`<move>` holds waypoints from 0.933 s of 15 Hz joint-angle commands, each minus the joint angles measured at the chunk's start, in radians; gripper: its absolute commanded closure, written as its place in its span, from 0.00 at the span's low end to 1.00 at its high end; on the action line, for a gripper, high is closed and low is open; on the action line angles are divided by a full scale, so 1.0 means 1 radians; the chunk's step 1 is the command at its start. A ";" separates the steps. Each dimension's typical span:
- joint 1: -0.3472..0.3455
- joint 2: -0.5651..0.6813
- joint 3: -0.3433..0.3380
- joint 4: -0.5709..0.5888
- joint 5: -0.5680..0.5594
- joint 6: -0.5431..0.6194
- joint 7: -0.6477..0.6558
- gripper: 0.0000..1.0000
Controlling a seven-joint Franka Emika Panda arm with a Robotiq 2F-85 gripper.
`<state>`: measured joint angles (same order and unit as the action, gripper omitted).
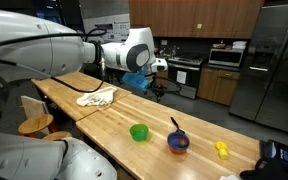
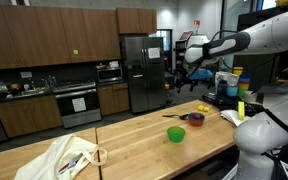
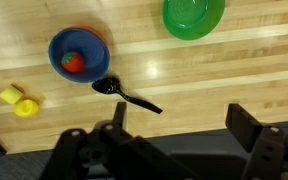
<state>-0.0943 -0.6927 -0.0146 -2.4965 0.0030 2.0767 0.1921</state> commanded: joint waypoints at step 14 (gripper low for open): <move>-0.037 0.188 0.078 0.081 -0.055 -0.015 0.115 0.00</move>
<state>-0.1184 -0.5695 0.0863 -2.4787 -0.0399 2.0839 0.2900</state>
